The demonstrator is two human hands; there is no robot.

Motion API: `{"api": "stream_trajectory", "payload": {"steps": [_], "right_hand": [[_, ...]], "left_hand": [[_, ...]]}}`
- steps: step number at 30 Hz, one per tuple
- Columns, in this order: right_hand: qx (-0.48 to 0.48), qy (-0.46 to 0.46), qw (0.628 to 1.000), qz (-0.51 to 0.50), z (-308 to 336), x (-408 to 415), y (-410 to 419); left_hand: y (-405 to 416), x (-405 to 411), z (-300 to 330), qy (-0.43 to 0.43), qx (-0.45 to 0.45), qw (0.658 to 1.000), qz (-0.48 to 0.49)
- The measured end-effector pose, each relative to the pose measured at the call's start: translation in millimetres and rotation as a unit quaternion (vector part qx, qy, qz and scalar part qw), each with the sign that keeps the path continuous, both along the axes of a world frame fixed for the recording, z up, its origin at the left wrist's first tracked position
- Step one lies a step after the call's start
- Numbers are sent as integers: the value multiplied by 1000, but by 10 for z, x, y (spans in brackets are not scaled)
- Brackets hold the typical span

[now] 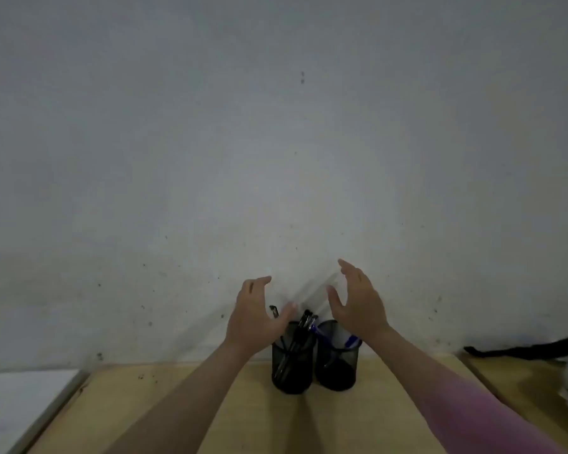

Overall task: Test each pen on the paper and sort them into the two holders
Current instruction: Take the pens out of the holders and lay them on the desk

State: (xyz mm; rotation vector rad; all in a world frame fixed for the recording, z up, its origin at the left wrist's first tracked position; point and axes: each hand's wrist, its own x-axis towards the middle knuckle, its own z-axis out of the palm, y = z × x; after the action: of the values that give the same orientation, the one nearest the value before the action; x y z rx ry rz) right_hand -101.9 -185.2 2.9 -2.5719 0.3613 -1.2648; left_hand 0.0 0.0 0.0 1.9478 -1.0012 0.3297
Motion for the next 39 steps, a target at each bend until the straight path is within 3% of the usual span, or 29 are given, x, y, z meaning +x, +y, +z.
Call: {"api": "stream_trajectory", "payload": {"steps": [12, 15, 24, 32, 39], "right_hand": [[121, -25, 992, -29, -610, -270, -26], [158, -26, 987, -1, -606, -241, 29], [210, -21, 975, 72, -588, -61, 165], [259, 33, 962, 80, -560, 35, 162], [258, 10, 965, 55, -518, 22, 121]], "left_hand": [[-209, -159, -541, 67, 4, 997, 23], [-275, -142, -537, 55, -4, 998, 3], [-509, -31, -543, 143, 25, 986, -76], [-620, 70, -539, 141, 50, 987, -64], [-667, 93, -479, 126, 75, 988, -42]]}}
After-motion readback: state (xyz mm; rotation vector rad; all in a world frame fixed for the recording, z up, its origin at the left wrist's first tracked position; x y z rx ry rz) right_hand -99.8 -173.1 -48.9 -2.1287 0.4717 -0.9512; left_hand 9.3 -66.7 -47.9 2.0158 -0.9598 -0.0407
